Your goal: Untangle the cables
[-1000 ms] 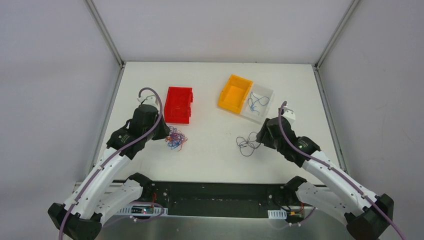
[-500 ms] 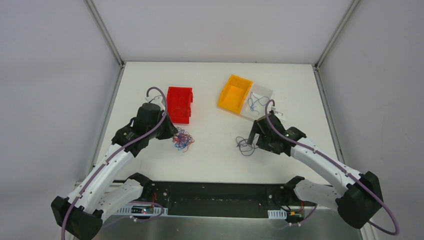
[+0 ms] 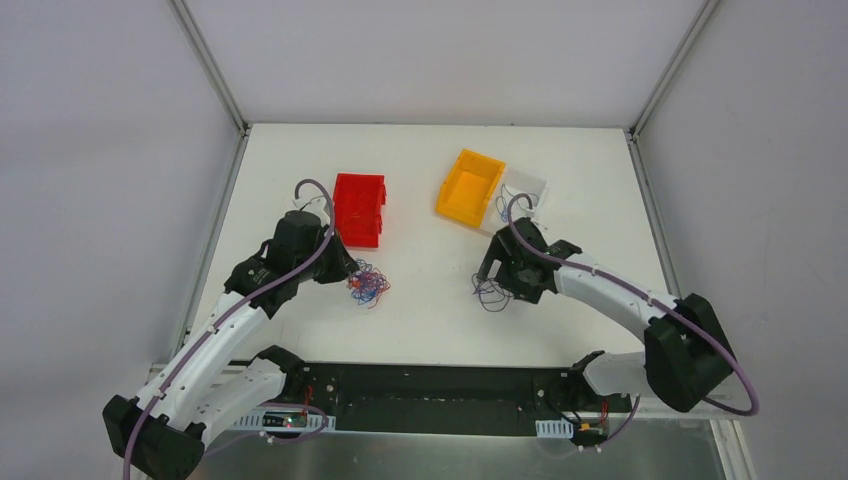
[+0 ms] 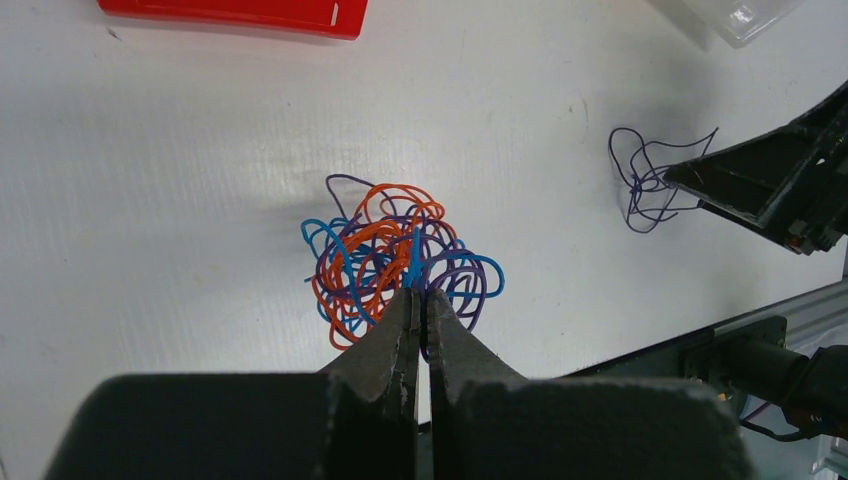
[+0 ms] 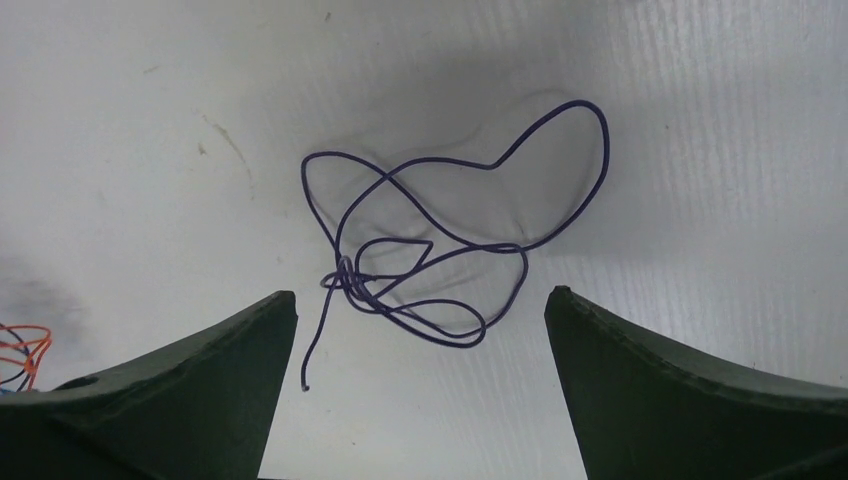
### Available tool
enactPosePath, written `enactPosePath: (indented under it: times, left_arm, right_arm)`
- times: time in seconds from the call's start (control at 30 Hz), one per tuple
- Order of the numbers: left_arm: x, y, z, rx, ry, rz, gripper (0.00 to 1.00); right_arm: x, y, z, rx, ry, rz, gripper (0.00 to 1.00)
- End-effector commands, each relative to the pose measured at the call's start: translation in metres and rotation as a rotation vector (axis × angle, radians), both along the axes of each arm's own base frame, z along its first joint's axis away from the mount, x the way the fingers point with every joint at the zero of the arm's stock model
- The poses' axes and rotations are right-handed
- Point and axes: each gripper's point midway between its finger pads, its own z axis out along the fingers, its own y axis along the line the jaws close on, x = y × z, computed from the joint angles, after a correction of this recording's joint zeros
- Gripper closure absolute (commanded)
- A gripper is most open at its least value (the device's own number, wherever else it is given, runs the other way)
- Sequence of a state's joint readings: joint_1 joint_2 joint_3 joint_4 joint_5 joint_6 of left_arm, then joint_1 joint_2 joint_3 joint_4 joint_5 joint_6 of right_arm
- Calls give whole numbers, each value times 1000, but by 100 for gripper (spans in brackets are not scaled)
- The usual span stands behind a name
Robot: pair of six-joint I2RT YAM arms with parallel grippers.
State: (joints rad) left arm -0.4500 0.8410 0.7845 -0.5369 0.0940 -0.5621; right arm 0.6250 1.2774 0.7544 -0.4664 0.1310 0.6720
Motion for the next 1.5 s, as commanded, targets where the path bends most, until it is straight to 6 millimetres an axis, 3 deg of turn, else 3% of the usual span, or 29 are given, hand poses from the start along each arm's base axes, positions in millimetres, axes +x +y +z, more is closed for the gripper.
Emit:
enactPosePath:
  times: [0.0,0.43,0.5,0.57,0.63,0.67,0.83,1.03,1.2,1.33,1.47]
  left_arm:
    - [5,-3,9,-25,-35,0,100]
    - [8,-2,8,-5,-42,-7,100]
    - [8,0,8,-1,-48,-4,100]
    - [8,1,7,3,-51,-2,100]
    - [8,3,6,11,-56,-1,100]
    - [8,4,7,19,-62,-2,100]
    - [9,6,12,32,-90,-8,100]
    - [10,4,14,43,-96,-39,100]
    - [9,7,18,60,-113,-46,100]
    - [9,6,20,56,-116,-55,100]
    - [9,0,21,41,-100,-75,100]
  right_arm:
    - [8,-8,1,-98,29,-43,1]
    - [7,-3,-43,-185,67,-49,1]
    - [10,-2,-47,-195,63,-46,8]
    - [14,5,-46,-173,51,-20,34]
    - [20,16,-38,-129,32,10,67]
    - [23,22,-33,-105,22,26,76]
    - [47,55,18,15,-77,109,100]
    - [89,96,89,237,-150,222,100]
    - [140,109,137,380,-196,226,100]
    - [188,113,146,438,-203,205,100]
    - [231,102,128,398,-180,132,100]
